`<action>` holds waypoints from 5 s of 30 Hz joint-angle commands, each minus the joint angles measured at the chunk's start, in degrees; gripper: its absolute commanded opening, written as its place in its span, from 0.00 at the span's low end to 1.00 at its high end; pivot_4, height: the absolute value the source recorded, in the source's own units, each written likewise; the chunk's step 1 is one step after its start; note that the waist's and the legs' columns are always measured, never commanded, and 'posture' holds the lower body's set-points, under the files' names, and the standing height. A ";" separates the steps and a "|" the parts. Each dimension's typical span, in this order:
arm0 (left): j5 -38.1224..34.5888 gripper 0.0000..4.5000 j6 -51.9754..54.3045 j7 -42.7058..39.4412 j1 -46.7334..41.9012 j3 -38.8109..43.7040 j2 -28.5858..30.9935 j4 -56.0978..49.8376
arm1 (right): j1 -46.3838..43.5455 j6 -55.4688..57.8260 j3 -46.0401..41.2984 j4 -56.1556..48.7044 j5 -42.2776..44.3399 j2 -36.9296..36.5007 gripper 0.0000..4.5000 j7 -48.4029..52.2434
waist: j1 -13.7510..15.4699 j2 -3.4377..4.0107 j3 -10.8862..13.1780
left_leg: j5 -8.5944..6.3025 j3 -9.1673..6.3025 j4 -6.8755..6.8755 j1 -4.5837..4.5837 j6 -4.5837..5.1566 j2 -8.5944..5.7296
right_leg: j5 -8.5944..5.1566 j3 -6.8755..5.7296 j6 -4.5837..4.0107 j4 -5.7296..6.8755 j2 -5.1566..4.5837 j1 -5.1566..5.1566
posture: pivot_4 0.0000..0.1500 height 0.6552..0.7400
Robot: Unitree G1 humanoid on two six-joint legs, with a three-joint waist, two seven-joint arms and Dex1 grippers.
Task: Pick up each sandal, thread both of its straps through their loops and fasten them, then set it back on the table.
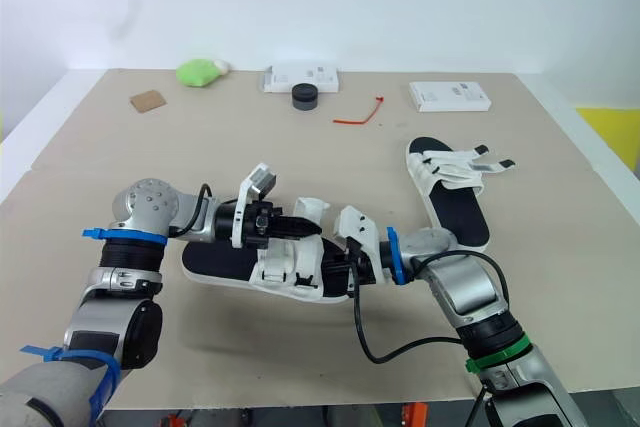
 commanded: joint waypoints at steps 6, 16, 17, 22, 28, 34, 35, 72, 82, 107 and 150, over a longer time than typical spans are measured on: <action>-1.58 0.01 0.90 4.84 1.42 0.56 -2.13 -2.29 | 1.87 1.32 3.76 3.98 -2.94 -0.84 0.00 -0.34 | 0.00 0.01 -0.01 | 0.00 0.00 0.03 0.00 0.00 -0.01 | 0.02 0.00 0.02 0.00 0.00 0.03 | 1.00 1.00; 3.90 0.01 -13.91 -9.66 9.62 -20.00 10.76 -17.33 | 1.75 1.23 3.85 4.13 -2.65 -1.06 0.00 -0.45 | -0.01 0.30 -0.28 | -0.04 0.03 0.01 0.10 -0.10 0.00 | 0.00 0.09 -0.02 -0.01 0.01 0.07 | 1.00 1.00; 5.23 0.01 -16.18 -10.32 9.90 -21.15 11.28 -17.66 | 1.75 1.24 3.87 4.10 -2.62 -1.04 0.00 -0.47 | -0.01 0.28 -0.30 | -0.04 0.04 0.01 0.10 -0.10 -0.01 | 0.00 0.09 -0.02 -0.01 0.00 0.07 | 1.00 1.00; 11.75 0.01 -27.79 -10.69 10.86 -24.06 10.36 -17.10 | 1.61 1.24 3.93 4.14 -2.56 -0.74 0.00 -0.56 | 0.06 0.28 -0.35 | -0.05 0.04 0.02 0.10 -0.08 0.00 | -0.01 0.10 -0.02 -0.01 0.00 0.08 | 1.00 1.00; 19.31 0.01 -39.65 -9.93 10.79 -25.98 7.49 -14.45 | 1.85 1.27 3.84 3.94 -2.50 -0.66 0.00 -0.62 | 0.09 0.29 -0.40 | -0.03 0.02 0.36 0.09 -0.05 -0.04 | 0.01 0.14 -0.04 -0.02 0.01 0.22 | 1.00 1.00; 22.58 0.01 -49.23 -14.88 9.61 -26.48 6.99 -15.04 | 2.01 1.49 3.47 3.69 -2.36 -0.76 0.00 -0.74 | 0.09 0.28 -0.40 | -0.02 0.05 0.41 0.08 -0.03 -0.12 | 0.03 0.33 -0.01 -0.02 0.01 0.25 | 1.00 1.00; 22.11 0.01 -49.24 -15.99 9.50 -26.14 7.06 -15.43 | 2.03 1.51 3.42 3.68 -2.36 -0.79 0.00 -0.74 | 0.09 0.29 -0.40 | -0.02 0.04 0.41 0.08 -0.03 -0.12 | 0.05 0.32 0.03 -0.02 0.01 0.25 | 1.00 1.00; 7.05 0.01 -21.41 -14.15 3.72 -12.96 4.55 -14.47 | 2.07 1.77 2.76 3.77 -2.19 -0.65 0.00 -0.68 | -0.04 0.24 -0.29 | -0.14 0.05 0.38 -0.05 0.20 -0.15 | 0.00 0.51 0.18 -0.01 0.12 0.11 | 1.00 1.00; 11.03 0.01 -26.36 -13.47 3.41 -15.38 5.07 -11.83 | 2.27 1.78 2.88 3.48 -2.26 -0.60 0.00 -0.85 | -0.07 0.25 -0.29 | -0.16 0.05 0.32 -0.05 0.21 -0.15 | -0.02 0.54 0.16 -0.01 0.15 0.08 | 1.00 1.00; 26.84 0.01 -50.67 -18.21 7.20 -29.14 7.09 -14.48 | 2.22 1.65 2.88 3.44 -2.23 -0.16 0.00 -1.15 | 0.05 0.27 -0.31 | -0.16 0.07 0.35 -0.03 0.21 -0.15 | -0.02 0.58 0.16 -0.01 0.14 0.12 | 1.00 1.00; 38.42 0.01 -95.23 -29.06 13.64 -28.77 7.26 -13.51 | 2.93 2.10 1.82 2.52 -1.55 0.14 0.00 -2.11 | 0.03 0.34 -0.37 | -0.16 0.08 0.39 -0.01 0.23 -0.16 | -0.02 0.68 0.15 -0.01 0.20 0.18 | 1.00 1.00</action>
